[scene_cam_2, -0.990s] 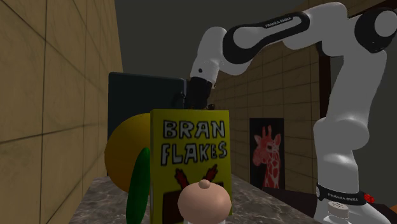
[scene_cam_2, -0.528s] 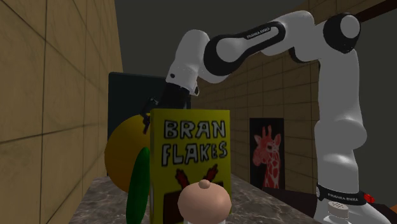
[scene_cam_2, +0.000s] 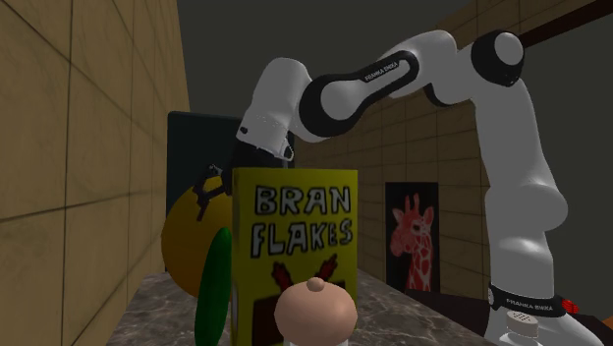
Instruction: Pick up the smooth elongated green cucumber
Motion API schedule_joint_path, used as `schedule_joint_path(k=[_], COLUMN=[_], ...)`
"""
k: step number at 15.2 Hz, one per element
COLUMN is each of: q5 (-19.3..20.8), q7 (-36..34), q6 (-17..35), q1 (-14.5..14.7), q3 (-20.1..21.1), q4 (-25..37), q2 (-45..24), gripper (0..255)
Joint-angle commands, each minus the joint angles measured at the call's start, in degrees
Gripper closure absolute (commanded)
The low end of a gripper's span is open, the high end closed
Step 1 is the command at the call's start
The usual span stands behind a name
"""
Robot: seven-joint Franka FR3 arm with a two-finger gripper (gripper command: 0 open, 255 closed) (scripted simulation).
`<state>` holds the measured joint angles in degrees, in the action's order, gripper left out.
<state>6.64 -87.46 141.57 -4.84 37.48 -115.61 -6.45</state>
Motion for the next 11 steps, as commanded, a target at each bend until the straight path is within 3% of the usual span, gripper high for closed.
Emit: schedule_joint_path(k=[1,4,5,11], q5=[0.8,1.5,1.5,1.4], q7=[-0.5,-1.0,-1.1,-1.1], q6=[1.5,2.6,2.5,2.5], q1=[0.2,0.4,0.4,0.4], q3=[-0.1,-0.3,-0.2,-0.2], q4=[-1.2,-1.8,-1.9,-2.0], q2=[-0.8,-1.4,-1.3,-1.2], gripper=[0,0,255,255])
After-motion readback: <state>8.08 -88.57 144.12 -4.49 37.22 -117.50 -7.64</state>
